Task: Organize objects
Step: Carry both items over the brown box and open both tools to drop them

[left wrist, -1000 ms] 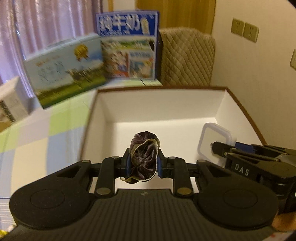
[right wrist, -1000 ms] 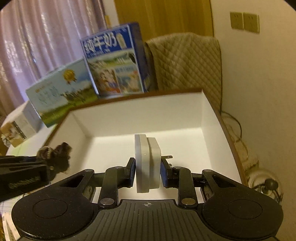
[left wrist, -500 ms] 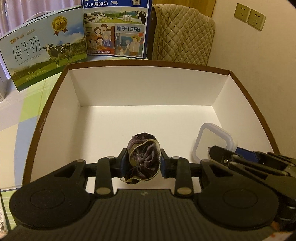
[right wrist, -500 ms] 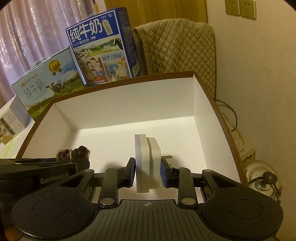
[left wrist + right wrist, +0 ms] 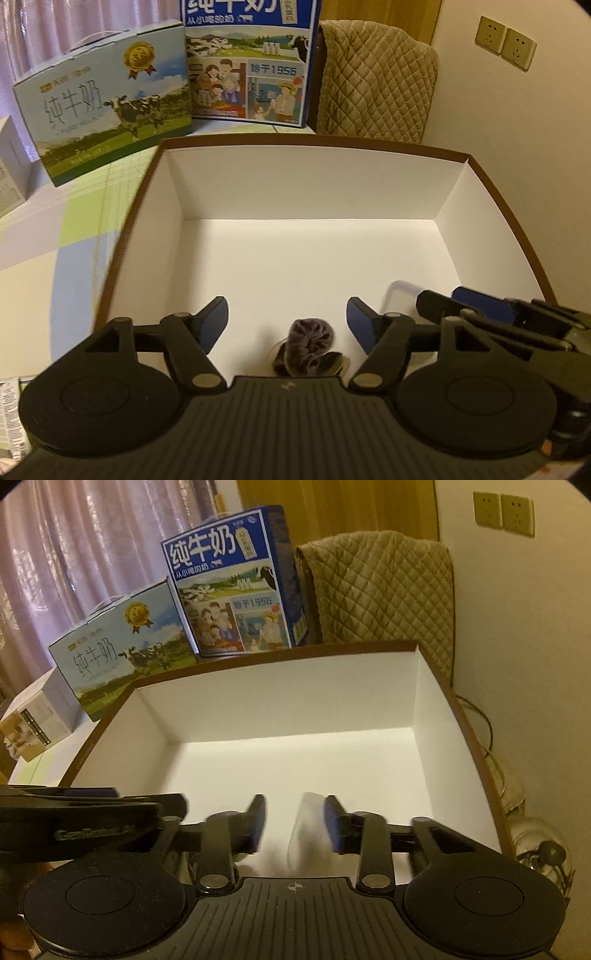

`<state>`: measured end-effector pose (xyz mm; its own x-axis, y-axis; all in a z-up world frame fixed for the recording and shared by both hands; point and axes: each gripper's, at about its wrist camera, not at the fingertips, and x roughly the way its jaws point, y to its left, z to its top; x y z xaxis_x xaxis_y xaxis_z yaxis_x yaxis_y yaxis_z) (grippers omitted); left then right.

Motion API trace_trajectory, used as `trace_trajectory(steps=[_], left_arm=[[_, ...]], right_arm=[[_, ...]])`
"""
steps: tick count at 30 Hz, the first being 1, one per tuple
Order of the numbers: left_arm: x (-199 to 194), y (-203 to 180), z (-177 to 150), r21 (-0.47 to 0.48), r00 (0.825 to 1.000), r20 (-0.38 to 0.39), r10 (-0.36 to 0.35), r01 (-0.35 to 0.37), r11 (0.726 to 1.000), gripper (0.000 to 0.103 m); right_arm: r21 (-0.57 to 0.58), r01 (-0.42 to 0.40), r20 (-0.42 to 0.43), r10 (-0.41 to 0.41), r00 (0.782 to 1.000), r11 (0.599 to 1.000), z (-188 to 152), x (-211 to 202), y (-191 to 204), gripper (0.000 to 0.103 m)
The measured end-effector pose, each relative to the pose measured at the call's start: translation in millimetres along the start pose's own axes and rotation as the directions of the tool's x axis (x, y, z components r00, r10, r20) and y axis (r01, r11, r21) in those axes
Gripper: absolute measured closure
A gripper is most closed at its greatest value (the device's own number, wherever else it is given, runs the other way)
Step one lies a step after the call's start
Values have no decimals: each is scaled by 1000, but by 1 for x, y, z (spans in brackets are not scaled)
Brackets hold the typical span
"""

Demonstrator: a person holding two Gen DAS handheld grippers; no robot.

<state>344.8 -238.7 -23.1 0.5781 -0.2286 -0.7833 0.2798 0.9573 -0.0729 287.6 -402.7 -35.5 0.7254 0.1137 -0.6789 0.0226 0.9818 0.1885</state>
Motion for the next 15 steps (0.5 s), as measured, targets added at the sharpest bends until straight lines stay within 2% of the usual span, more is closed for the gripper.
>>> trace_trajectory(steps=[2, 9, 15], left_arm=[[-7, 4, -2, -3, 1000, 3, 5, -5, 1000, 29], [-41, 25, -14, -41, 999, 36, 30, -28, 999, 24], [-79, 43, -28, -89, 997, 72, 43, -37, 995, 19]], right_arm=[[16, 5, 19, -5, 1000, 1000, 1, -3, -2, 57], [86, 16, 106, -25, 994, 996, 5, -26, -14, 44], [78, -71, 105, 62, 993, 994, -4, -51, 1, 42]])
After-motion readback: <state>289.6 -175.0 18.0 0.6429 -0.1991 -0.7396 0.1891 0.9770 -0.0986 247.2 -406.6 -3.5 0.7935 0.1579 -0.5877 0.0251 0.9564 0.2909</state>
